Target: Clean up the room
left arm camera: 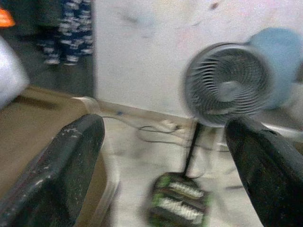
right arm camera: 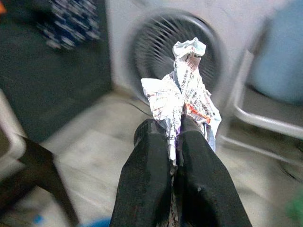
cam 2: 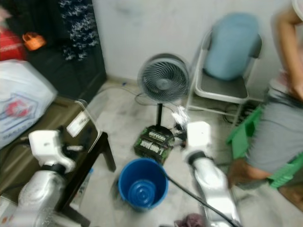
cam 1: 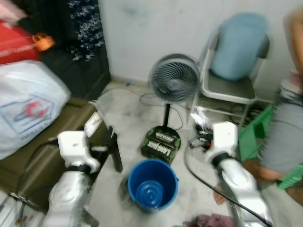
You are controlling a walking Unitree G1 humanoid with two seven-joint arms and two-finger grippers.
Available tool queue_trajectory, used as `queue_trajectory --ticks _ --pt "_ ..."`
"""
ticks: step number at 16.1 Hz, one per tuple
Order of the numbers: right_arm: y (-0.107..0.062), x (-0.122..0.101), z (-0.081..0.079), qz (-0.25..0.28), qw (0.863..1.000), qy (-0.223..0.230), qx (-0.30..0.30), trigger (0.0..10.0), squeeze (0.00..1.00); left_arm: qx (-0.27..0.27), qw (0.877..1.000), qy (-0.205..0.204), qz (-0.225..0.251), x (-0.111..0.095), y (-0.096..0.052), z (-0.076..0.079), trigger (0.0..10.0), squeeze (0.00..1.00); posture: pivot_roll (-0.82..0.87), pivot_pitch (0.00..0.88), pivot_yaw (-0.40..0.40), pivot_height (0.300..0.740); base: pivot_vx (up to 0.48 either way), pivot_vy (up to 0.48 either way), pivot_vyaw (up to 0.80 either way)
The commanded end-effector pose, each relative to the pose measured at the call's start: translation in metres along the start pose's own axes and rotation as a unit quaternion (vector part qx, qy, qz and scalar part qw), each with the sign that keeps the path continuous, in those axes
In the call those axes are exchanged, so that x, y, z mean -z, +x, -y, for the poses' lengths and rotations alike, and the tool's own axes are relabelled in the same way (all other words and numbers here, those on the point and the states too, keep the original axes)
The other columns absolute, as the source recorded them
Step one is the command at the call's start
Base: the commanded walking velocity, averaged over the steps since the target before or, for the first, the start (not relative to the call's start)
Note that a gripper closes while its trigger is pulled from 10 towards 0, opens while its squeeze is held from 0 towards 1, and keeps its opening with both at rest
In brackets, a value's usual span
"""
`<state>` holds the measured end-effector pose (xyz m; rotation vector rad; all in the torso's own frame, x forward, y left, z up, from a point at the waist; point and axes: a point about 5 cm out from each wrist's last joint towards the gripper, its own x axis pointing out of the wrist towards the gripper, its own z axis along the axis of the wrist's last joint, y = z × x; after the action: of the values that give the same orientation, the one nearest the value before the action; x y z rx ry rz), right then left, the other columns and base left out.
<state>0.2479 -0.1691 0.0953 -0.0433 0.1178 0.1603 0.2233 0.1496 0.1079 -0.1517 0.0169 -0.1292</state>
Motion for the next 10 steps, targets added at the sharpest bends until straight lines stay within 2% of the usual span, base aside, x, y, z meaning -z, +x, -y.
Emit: queue_trajectory --ticks 1,4,7,10 --pt "0.0050 -0.0081 -0.0046 0.018 1.000 0.005 -0.007 10.0 0.00 -0.005 1.000 0.013 0.000 -0.0018 -0.0023 -0.0056 10.0 0.00 0.02 0.024 -0.032 0.740 0.319 0.000 0.00" --pt "0.0060 -0.0097 -0.0073 0.025 1.000 -0.004 -0.016 10.0 0.00 -0.013 1.000 0.014 0.000 -0.0012 -0.0025 -0.0080 10.0 0.00 0.03 0.022 -0.033 0.740 0.000 0.000 0.00" --pt "0.0065 -0.0095 -0.0087 0.024 1.000 -0.004 -0.019 10.0 0.00 -0.013 1.000 0.016 0.000 -0.0015 -0.0022 -0.0082 10.0 0.00 0.03 0.021 -0.034 0.740 0.000 0.000 0.77" --pt "0.0098 -0.0059 -0.0047 0.010 1.000 0.011 0.005 10.0 0.00 -0.005 1.000 0.015 -0.001 -0.0012 -0.0028 -0.0087 10.0 0.00 0.04 0.016 -0.035 0.740 0.000 0.000 0.00"
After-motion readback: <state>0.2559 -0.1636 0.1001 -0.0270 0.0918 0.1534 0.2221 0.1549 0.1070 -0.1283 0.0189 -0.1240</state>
